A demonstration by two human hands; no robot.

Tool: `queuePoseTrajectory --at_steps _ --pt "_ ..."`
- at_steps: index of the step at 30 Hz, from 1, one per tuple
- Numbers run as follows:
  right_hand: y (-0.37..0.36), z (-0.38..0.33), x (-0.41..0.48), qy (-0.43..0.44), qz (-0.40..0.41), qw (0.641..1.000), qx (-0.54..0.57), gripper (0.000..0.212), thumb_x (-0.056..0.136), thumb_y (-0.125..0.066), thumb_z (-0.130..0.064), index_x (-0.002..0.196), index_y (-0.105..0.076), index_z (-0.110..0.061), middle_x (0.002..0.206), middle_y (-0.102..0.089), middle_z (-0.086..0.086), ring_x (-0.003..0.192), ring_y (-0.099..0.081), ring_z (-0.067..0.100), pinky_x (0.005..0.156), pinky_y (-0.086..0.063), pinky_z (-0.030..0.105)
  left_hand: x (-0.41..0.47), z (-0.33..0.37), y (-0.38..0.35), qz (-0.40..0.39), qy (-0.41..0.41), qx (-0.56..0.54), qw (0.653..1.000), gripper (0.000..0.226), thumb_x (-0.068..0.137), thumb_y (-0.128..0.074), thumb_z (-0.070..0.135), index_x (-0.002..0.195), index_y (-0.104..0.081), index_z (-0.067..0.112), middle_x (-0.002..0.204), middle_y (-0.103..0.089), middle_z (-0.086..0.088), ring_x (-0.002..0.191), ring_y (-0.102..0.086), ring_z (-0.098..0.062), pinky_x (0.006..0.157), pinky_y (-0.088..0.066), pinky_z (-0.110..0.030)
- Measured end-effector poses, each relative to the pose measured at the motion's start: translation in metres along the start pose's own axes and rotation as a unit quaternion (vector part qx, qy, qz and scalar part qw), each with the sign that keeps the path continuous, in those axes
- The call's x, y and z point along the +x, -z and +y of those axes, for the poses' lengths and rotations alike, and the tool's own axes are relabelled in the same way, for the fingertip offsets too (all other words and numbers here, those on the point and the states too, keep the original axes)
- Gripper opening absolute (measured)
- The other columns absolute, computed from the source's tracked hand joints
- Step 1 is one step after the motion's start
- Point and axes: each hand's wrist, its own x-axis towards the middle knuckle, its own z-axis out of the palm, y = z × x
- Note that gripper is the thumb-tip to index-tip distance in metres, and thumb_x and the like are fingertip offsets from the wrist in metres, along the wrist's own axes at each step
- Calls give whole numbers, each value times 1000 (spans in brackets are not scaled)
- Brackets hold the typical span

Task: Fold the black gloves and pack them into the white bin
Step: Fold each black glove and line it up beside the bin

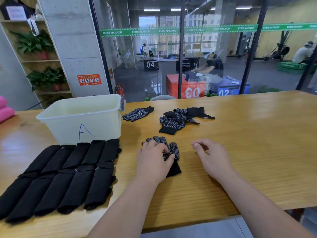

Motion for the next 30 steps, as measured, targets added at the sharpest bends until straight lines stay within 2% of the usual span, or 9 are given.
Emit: queuePoseTrajectory --at_steps 3,6,10,15,20,24,27,30 --pt "1 0 0 -2 -5 1000 -16 15 105 -60 -32 104 -73 -40 98 -69 -24 91 -61 -3 70 -42 16 2 -2 -1 11 51 18 998 28 99 -59 57 117 -67 37 119 -54 10 119 -48 -17 102 -42 -38" --pt "-2 3 0 12 -7 999 -35 14 104 -62 -31 104 -72 -39 100 -66 -24 93 -61 2 80 -47 27 2 -1 -2 3 45 21 999 36 102 -53 55 128 -68 36 126 -55 10 123 -47 -17 105 -42 -37" --pt "-6 5 1 36 -4 998 -56 13 102 -63 -31 104 -71 -41 101 -62 -26 94 -59 1 87 -49 29 3 1 -3 -36 29 38 998 53 104 -45 55 148 -56 28 149 -48 4 141 -39 -20 118 -36 -39" --pt "-10 5 1 67 -10 993 -96 15 103 -61 -32 112 -69 -39 107 -59 -24 102 -55 3 89 -47 28 5 2 -8 -94 28 70 993 64 109 -28 53 165 -32 23 175 -18 -5 163 -8 -24 133 -7 -46" --pt "-10 2 10 104 -43 984 -139 30 104 -58 -31 134 -64 -30 140 -58 -14 130 -48 14 111 -39 30 9 3 -9 -174 4 97 980 75 107 -11 66 171 -5 27 178 6 -3 163 13 -24 133 3 -48" --pt "-10 3 38 97 -113 965 -215 51 108 -49 -44 156 -45 -28 168 -33 -8 152 -29 22 125 -25 36 16 3 -12 -202 -4 128 971 81 104 -7 72 170 2 27 177 13 -5 163 17 -25 132 5 -48" --pt "-13 7 66 65 -153 957 -240 60 109 -41 -52 163 -32 -29 175 -15 -7 160 -13 25 128 -22 49 21 1 -12 -202 -21 134 970 84 103 -8 74 170 3 26 177 14 -6 163 17 -25 132 5 -47" --pt "-15 20 94 44 -154 948 -275 65 109 -33 -58 166 -24 -29 176 -6 -7 162 -3 23 128 -20 53 20 -2 -13 -196 -24 122 973 85 102 -8 76 170 3 27 177 14 -3 162 19 -23 132 5 -47"
